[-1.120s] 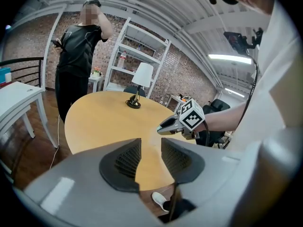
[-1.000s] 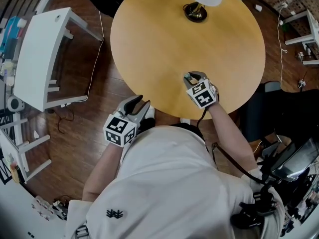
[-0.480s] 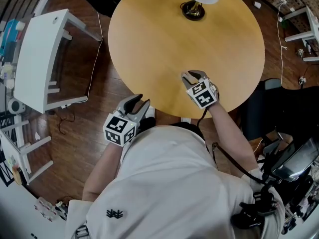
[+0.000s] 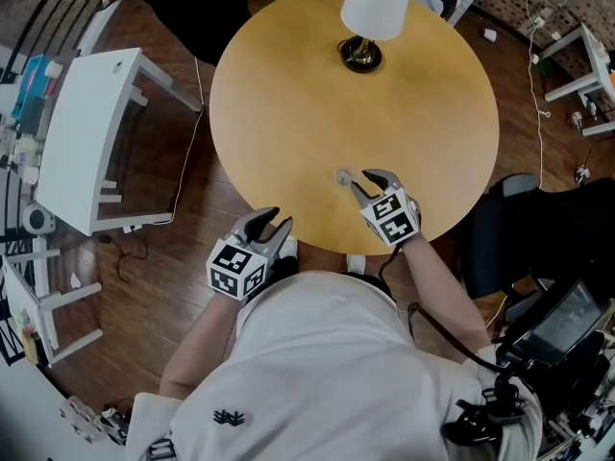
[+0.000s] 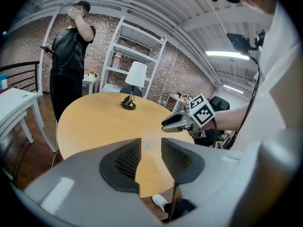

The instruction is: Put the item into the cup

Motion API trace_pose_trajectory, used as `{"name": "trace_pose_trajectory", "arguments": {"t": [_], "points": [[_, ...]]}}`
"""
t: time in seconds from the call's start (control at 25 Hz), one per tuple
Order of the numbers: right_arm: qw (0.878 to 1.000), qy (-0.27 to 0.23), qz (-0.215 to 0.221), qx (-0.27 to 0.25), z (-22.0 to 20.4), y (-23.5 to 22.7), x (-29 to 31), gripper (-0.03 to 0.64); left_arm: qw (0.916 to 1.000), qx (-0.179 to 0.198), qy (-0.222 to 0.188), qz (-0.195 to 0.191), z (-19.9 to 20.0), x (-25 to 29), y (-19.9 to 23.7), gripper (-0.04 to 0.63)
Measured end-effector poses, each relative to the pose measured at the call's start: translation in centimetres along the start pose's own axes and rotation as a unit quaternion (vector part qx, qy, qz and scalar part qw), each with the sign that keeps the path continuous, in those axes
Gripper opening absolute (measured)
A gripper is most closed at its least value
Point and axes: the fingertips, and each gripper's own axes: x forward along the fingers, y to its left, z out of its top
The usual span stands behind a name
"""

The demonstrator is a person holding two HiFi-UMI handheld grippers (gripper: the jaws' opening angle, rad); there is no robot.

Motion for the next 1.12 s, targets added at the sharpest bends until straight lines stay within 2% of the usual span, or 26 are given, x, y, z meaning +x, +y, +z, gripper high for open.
{"name": "trace_pose_trajectory", "arguments": {"t": [0.12, 0.28, 0.4, 0.52, 0.64, 0.88, 1.0, 1.12], "points": [[0.999, -0.029, 0.009, 0.013, -0.1, -0.2, -3.2, 0.135, 0.9999, 0.001, -0.001, 0.01, 0.3, 0.8, -2.0, 0.114], [0.997, -0.062, 0.033, 0.029, -2.4, -0.2, -8.1, 0.135, 0.9995, -0.009, 0.01, 0.029, -0.4, 1.5, -6.2, 0.114], [0.996, -0.066, 0.052, 0.031, -5.0, 0.3, -10.6, 0.135, 0.9987, -0.017, 0.016, 0.044, -1.5, 1.7, -8.9, 0.114], [0.997, -0.051, 0.055, 0.004, -8.0, 1.1, -12.3, 0.135, 0.9982, -0.022, 0.024, 0.05, -3.2, 1.2, -11.5, 0.114], [0.998, -0.046, 0.042, 0.0, -10.0, 1.4, -14.5, 0.135, 0.9985, -0.004, 0.024, 0.048, -3.8, 0.4, -13.6, 0.114], [0.996, -0.086, -0.012, 0.016, -10.0, 2.9, -18.5, 0.132, 0.9988, 0.027, -0.017, 0.038, -3.8, -3.0, -15.7, 0.114], [0.994, -0.096, -0.03, 0.033, -11.3, 6.7, -19.6, 0.13, 0.9986, 0.033, -0.034, 0.025, -7.1, -6.4, -16.7, 0.114], [0.991, -0.111, -0.053, 0.055, -13.0, 12.1, -20.4, 0.13, 0.9981, 0.009, -0.06, 0.004, -11.4, -10.7, -16.5, 0.114]]}}
